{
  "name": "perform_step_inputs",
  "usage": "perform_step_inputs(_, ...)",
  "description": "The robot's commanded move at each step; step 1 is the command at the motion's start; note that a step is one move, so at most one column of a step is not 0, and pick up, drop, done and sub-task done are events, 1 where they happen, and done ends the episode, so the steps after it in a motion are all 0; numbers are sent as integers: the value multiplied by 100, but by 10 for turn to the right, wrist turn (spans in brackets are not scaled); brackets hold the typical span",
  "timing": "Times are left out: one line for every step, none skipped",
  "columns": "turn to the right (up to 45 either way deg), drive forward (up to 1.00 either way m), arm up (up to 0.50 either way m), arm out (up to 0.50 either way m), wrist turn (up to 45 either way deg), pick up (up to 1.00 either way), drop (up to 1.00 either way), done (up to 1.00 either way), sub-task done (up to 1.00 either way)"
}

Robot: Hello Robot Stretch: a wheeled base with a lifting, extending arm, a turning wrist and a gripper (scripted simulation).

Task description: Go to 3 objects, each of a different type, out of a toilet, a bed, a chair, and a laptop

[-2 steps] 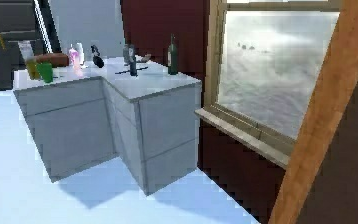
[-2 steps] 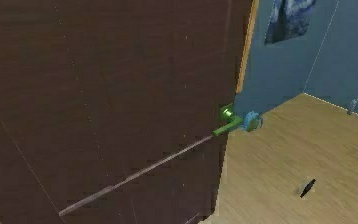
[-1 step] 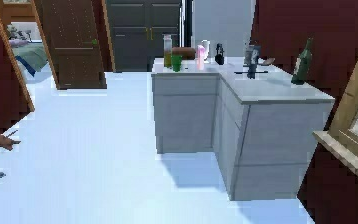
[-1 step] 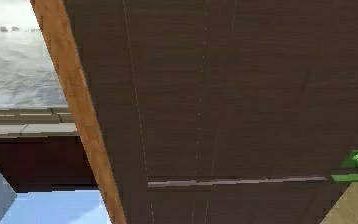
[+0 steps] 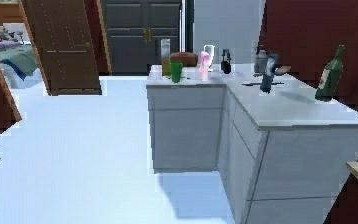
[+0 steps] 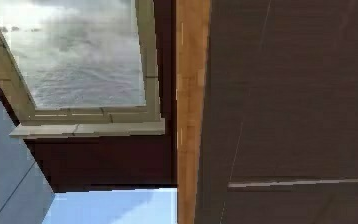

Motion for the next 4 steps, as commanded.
perform_step_inputs(-330, 0, 0, 0, 0, 0, 0, 0, 0)
perform_step_inputs(0, 100, 0, 0, 0, 0, 0, 0, 0)
perform_step_inputs(-30, 0, 0, 0, 0, 0, 0, 0, 0)
perform_step_inputs(0, 45, 0, 0, 0, 0, 0, 0, 0)
